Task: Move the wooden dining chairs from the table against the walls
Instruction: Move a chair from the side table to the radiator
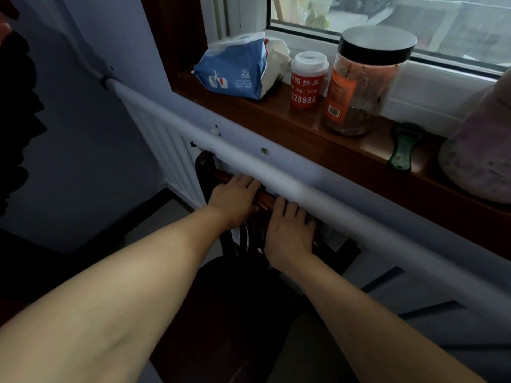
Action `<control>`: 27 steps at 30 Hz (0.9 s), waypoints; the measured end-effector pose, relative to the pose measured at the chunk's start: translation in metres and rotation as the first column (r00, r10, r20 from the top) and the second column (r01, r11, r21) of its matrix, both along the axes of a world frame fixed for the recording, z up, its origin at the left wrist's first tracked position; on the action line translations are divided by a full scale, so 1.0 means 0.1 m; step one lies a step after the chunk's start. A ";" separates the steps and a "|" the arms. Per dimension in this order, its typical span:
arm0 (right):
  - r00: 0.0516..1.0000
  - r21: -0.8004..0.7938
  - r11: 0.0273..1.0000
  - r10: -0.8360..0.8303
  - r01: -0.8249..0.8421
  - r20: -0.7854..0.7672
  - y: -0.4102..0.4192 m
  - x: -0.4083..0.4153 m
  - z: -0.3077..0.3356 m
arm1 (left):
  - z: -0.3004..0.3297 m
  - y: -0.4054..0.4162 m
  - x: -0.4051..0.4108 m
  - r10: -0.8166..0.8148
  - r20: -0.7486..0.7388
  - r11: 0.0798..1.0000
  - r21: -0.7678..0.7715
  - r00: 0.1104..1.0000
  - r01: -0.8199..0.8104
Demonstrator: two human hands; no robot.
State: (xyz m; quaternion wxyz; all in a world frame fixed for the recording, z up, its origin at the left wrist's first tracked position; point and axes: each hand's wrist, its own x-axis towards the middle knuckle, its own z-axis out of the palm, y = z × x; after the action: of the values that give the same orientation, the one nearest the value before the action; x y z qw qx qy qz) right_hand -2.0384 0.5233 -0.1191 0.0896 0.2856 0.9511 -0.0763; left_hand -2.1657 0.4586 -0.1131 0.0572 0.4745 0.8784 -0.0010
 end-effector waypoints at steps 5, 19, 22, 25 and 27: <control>0.998 -0.013 1.000 0.006 -0.006 0.055 -0.10 0.00 0.07 | 0.12 -0.10 0.08 0.006 0.041 0.996 -0.093 0.999 -0.002; 0.913 -0.118 0.917 0.393 -0.381 0.107 -0.92 -0.11 0.36 | 0.40 -1.63 0.26 0.348 0.186 0.935 -0.148 0.919 -0.324; 0.869 -0.143 0.872 0.484 -0.469 0.102 -1.34 -0.17 0.43 | 0.46 -2.19 0.33 0.436 0.208 0.899 -0.146 0.876 -0.413; 0.815 -0.149 0.819 0.571 -0.555 0.101 -1.84 -0.22 0.50 | 0.52 -2.74 0.43 0.523 0.228 0.852 -0.156 0.821 -0.500; 0.771 -0.162 0.777 0.627 -0.608 0.109 -2.26 -0.23 0.56 | 0.56 -3.18 0.51 0.587 0.234 0.810 -0.175 0.775 -0.560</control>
State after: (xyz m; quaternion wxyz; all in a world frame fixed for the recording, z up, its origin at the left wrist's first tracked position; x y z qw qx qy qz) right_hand -2.0615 0.2973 -0.0632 0.2010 -0.0437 0.9757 -0.0756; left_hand -2.1144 0.1403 -0.0572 0.1995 0.1763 0.9630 0.0410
